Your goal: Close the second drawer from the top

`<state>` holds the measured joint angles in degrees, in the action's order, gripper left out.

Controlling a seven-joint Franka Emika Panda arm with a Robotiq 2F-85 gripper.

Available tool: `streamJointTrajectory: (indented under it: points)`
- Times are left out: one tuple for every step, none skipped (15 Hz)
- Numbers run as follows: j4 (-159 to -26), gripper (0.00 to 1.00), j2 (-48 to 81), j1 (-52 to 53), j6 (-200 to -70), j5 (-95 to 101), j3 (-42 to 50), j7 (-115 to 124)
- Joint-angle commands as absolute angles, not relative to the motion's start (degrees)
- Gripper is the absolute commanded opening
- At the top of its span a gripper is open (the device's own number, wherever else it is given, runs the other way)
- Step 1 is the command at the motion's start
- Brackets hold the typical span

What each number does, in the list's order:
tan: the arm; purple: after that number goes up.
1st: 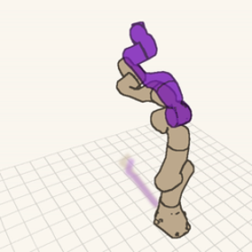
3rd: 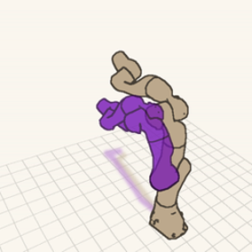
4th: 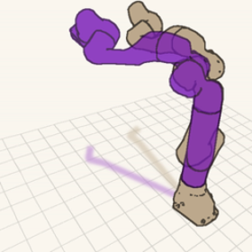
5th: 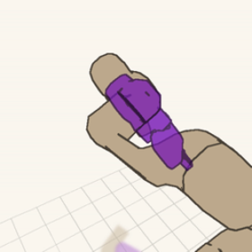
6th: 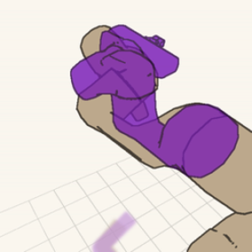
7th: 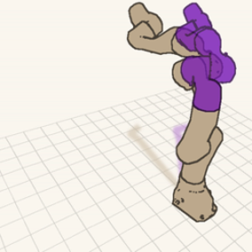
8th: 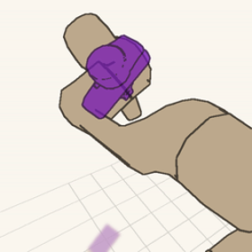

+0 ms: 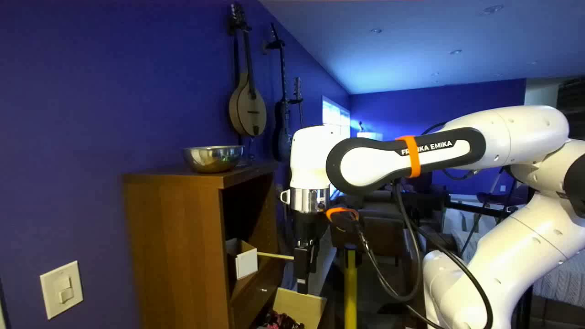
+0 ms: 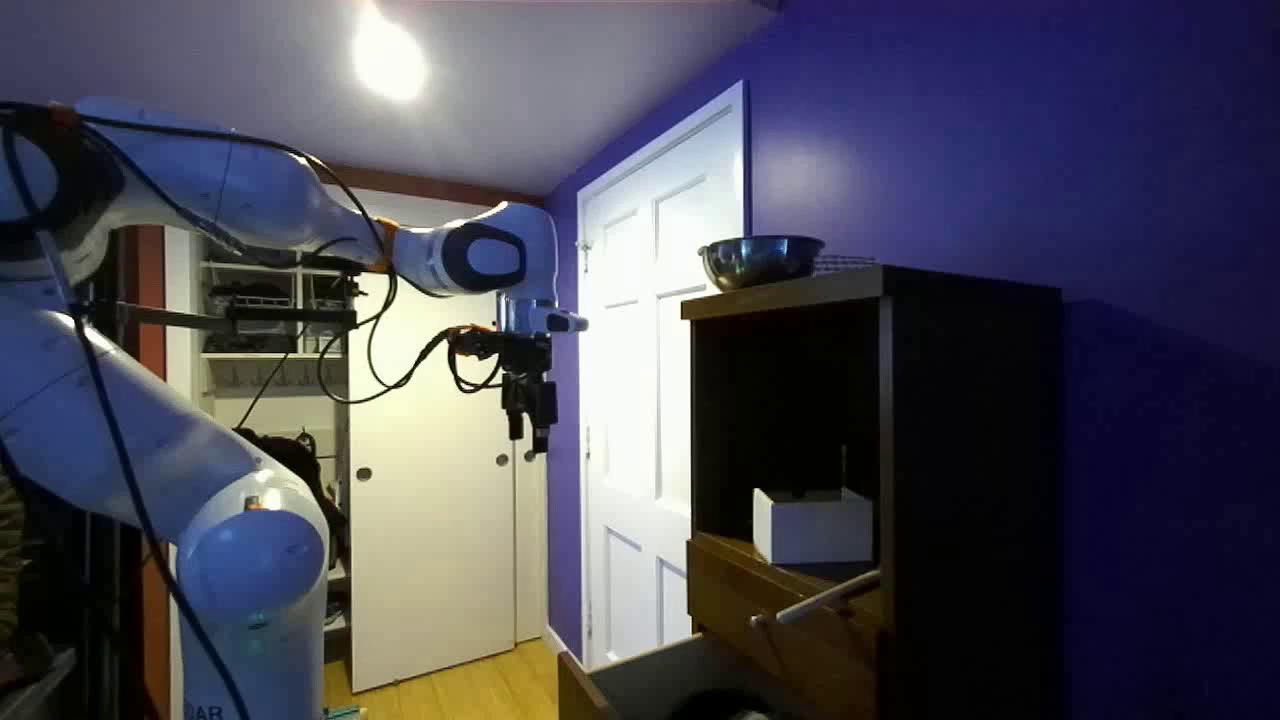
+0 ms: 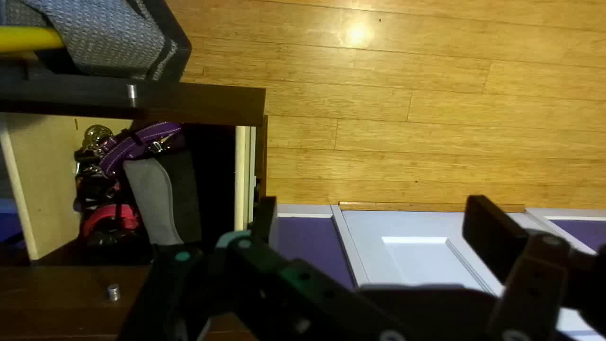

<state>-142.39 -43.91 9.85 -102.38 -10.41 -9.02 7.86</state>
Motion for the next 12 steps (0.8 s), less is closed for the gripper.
streamJointTrajectory:
  points:
    - [-142.22,1.00,-43.91,9.31,-102.16,-10.68,-9.38,7.57]
    - [-142.22,1.00,-43.92,9.31,-102.16,-10.68,-9.38,7.57]
    - [-142.22,1.00,-43.93,9.31,-102.16,-10.68,-9.38,7.57]
    - [-142.22,1.00,-43.93,9.31,-102.16,-10.68,-9.38,7.57]
    - [-142.35,1.00,-44.13,9.09,-101.53,-9.99,-9.01,6.94]
    - [-143.81,1.00,-45.07,8.20,-100.97,-8.73,-7.92,6.03]
    - [-145.36,1.00,-45.64,7.81,-100.76,-7.95,-6.89,4.79]
    - [-148.02,1.00,-45.99,7.01,-100.39,-7.85,-5.55,4.25]
    - [-150.38,1.00,-46.01,6.11,-100.57,-7.48,-4.38,3.47]
    - [-153.77,1.00,-46.42,5.28,-101.56,-7.58,-2.51,1.75]
    - [-156.30,1.00,-46.35,3.95,-102.58,-6.53,-1.38,0.56]
    - [-158.55,1.00,-46.19,2.44,-102.23,-5.25,0.20,-0.86]
